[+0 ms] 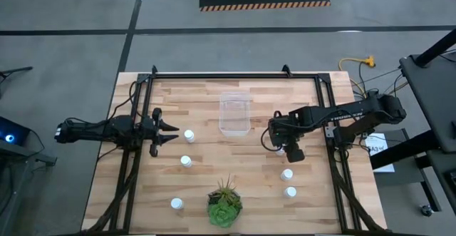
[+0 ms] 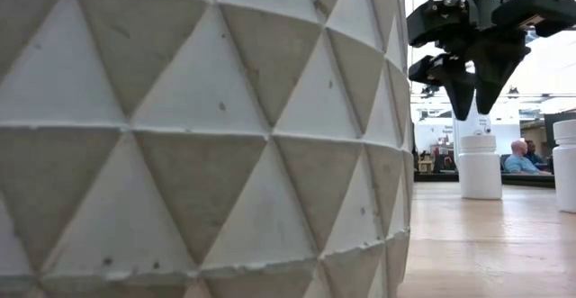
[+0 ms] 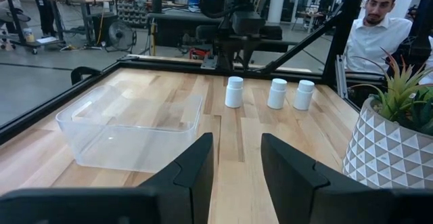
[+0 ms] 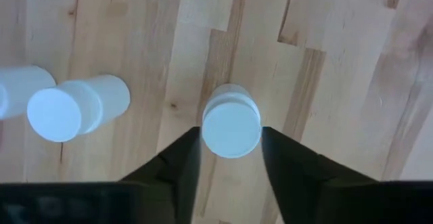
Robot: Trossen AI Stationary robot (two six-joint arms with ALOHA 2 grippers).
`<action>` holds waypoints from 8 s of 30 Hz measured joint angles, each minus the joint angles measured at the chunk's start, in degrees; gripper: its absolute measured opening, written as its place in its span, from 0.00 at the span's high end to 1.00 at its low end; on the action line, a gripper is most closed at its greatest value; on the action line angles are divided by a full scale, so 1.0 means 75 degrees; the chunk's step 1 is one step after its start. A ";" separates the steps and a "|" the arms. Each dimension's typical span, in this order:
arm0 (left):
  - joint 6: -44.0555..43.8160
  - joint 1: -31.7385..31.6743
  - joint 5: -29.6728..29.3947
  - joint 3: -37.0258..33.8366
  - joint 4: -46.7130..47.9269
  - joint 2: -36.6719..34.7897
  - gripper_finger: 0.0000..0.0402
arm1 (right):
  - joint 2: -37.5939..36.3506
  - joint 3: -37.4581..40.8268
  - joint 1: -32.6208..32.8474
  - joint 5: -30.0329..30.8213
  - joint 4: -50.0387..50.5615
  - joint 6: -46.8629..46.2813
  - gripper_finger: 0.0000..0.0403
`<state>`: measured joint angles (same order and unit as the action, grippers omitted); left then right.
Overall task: Pick and place pill bottles into a basket
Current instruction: Put the white pill bottle into the transparent bin
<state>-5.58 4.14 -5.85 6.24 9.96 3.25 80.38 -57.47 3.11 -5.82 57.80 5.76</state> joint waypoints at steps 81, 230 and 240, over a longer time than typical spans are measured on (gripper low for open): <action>0.0000 -0.0001 0.0000 0.0000 0.0000 0.0000 0.73 | 0.0052 0.1195 -0.0006 0.0006 -0.1434 0.0429 0.63; 0.0000 0.0001 0.0000 0.0000 0.0000 0.0009 0.73 | 0.5604 -0.5729 -0.3952 0.0357 -0.0160 0.3322 0.49; 0.0000 -0.0001 0.0000 0.0000 0.0000 0.0009 0.73 | 0.5482 -0.5754 -0.3952 0.0402 -0.0134 0.3319 0.49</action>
<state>-5.58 4.13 -5.85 6.24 9.96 3.31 121.49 -100.62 -26.52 -2.81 56.79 30.65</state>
